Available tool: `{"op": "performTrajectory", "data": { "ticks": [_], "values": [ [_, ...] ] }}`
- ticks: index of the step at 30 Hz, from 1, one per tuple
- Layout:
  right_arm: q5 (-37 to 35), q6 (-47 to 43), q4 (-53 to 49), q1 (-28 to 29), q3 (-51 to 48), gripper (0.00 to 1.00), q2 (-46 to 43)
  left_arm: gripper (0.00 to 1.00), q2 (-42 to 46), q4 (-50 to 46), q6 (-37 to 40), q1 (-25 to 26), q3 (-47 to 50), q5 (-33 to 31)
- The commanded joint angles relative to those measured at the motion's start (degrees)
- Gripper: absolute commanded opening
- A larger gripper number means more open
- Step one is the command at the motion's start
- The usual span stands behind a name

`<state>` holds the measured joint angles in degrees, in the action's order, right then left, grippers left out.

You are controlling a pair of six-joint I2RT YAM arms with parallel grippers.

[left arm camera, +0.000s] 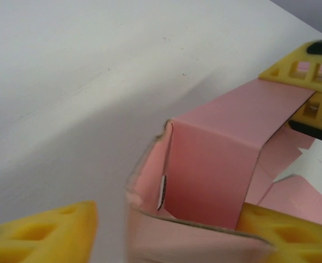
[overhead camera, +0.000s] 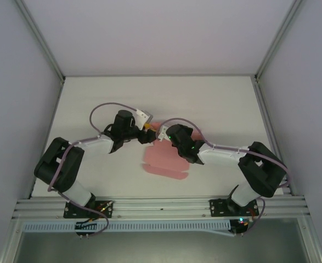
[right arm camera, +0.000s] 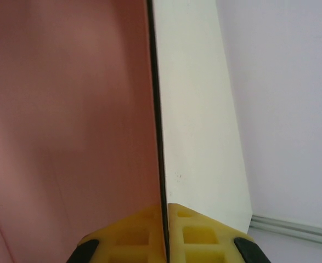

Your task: Assemble paper box

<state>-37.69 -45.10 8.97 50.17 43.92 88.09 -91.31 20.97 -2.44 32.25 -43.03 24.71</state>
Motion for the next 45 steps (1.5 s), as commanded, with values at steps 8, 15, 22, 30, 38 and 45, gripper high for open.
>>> {"op": "performTrajectory", "data": {
  "ticks": [8,15,22,30,38,45],
  "values": [
    [6.4,5.2,-4.6,-1.5,1.9,0.15,-2.9,0.28,-1.5,1.7,0.5,0.4,-1.3,-4.3],
    [10.2,7.1,-10.4,-5.1,0.6,0.21,-7.1,0.22,-1.1,1.9,1.2,0.4,-0.9,-6.3],
    [14.9,6.6,-14.0,-7.7,1.6,0.0,-6.4,0.22,-1.5,1.5,1.9,0.4,-1.1,-5.7],
    [1.2,-0.7,-0.7,-5.0,-2.7,0.0,-5.7,0.55,3.1,1.5,0.4,0.2,-0.1,-3.6],
    [0.1,-3.8,3.8,-4.1,-4.3,0.0,-6.8,0.91,12.4,2.4,-3.6,-7.5,7.4,-4.5],
    [2.7,-4.2,5.5,-3.3,-5.1,0.0,-7.1,0.92,-0.1,-3.2,-0.3,-13.4,0.0,1.6]
  ]
}}
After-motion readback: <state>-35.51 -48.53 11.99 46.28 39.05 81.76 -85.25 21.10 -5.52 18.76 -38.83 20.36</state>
